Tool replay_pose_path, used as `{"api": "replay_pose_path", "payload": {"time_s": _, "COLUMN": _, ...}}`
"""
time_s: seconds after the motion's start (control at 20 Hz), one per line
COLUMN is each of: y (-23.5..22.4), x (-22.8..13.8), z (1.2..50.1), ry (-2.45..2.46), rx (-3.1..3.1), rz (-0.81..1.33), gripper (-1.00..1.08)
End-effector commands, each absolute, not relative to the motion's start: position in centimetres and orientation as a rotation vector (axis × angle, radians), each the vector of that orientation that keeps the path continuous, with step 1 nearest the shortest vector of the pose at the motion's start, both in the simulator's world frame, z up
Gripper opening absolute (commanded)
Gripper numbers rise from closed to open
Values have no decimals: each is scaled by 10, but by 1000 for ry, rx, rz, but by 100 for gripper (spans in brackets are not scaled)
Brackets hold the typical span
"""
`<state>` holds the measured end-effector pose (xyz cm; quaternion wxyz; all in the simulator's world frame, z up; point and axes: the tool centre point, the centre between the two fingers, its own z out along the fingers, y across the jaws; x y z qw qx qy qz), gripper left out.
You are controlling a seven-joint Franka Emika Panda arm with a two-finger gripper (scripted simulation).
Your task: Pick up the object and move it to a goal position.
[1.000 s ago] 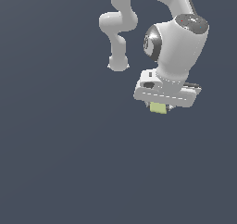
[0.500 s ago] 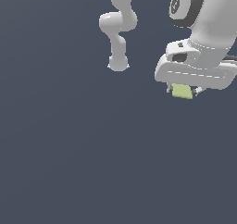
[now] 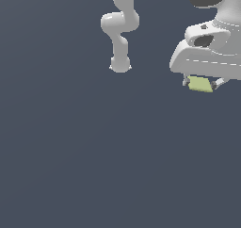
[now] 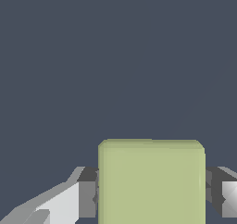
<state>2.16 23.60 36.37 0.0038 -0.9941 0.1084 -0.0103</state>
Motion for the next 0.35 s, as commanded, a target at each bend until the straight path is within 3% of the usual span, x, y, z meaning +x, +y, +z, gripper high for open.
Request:
{"api": "replay_pose_path", "payload": {"time_s": 0.0, "y": 239, "x": 22, "z": 368, "ry": 340, "rx": -3116, "rz": -31, "gripper": -100}}
{"api": "replay_pose_path", "payload": {"time_s": 0.3, "y": 240, "x": 23, "z": 369, "ry": 340, "rx": -3116, "rz": -31, "gripper": -100}}
